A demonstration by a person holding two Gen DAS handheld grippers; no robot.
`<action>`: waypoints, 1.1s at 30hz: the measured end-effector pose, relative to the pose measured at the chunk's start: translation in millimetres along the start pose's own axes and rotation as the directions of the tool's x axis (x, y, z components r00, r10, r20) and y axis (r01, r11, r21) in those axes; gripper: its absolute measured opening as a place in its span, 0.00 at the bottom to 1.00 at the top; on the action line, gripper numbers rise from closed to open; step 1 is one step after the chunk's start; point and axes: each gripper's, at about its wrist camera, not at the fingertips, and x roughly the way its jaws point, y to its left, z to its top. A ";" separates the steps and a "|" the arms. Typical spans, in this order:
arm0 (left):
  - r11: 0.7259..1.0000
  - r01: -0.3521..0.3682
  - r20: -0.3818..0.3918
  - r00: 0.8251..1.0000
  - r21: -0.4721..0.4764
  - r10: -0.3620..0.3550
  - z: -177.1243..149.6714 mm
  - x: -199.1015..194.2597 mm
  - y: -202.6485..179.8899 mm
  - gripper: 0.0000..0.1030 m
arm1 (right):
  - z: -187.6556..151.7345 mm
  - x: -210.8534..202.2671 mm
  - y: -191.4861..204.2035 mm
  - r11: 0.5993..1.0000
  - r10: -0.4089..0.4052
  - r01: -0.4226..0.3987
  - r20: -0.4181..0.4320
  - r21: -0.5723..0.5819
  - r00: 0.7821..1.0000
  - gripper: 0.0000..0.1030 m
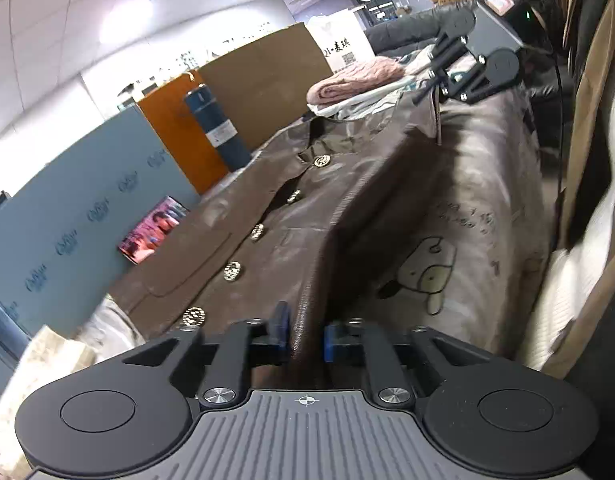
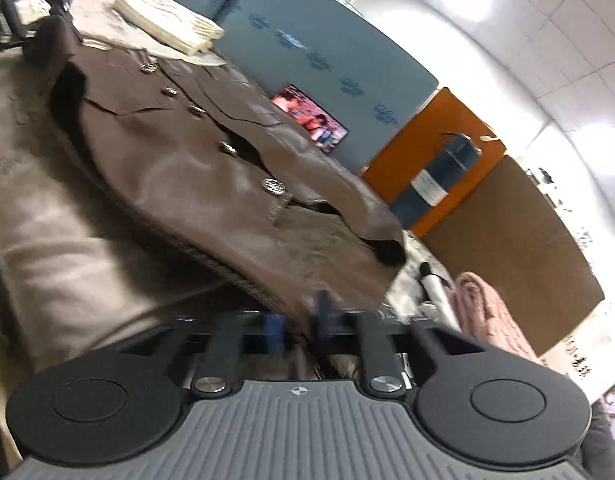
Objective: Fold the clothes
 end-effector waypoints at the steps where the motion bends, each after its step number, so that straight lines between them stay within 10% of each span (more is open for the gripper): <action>1: 1.000 0.012 -0.001 1.000 -0.003 -0.012 -0.1 -3.3 -0.8 0.08 | -1.1 -1.5 0.6 1.000 0.023 -0.023 -0.018 0.006 1.000 0.04; 6: 0.997 -0.006 0.106 0.994 -0.072 0.013 0.7 -14.1 13.1 0.08 | -3.7 -21.6 -12.3 0.996 0.038 -0.041 0.039 0.082 0.998 0.04; 10: 0.978 -0.175 0.212 0.957 -0.113 0.196 5.6 0.6 37.8 0.08 | 11.4 -19.7 -26.0 0.996 -0.033 0.022 0.123 0.087 0.992 0.04; 17: 0.953 -0.296 0.265 0.916 -0.063 0.302 29.4 31.5 88.3 0.08 | 37.9 4.0 -68.8 0.993 -0.091 0.069 0.248 0.097 0.965 0.04; 24: 0.960 -0.272 0.209 0.937 -0.062 0.279 50.3 87.7 161.0 0.08 | 69.1 81.7 -121.3 0.991 -0.074 0.042 0.265 0.123 0.961 0.04; 33: 0.988 -0.074 -0.009 0.997 -0.137 0.073 29.7 176.6 223.3 0.09 | 77.6 180.6 -157.6 0.980 0.108 -0.125 0.119 0.152 0.987 0.04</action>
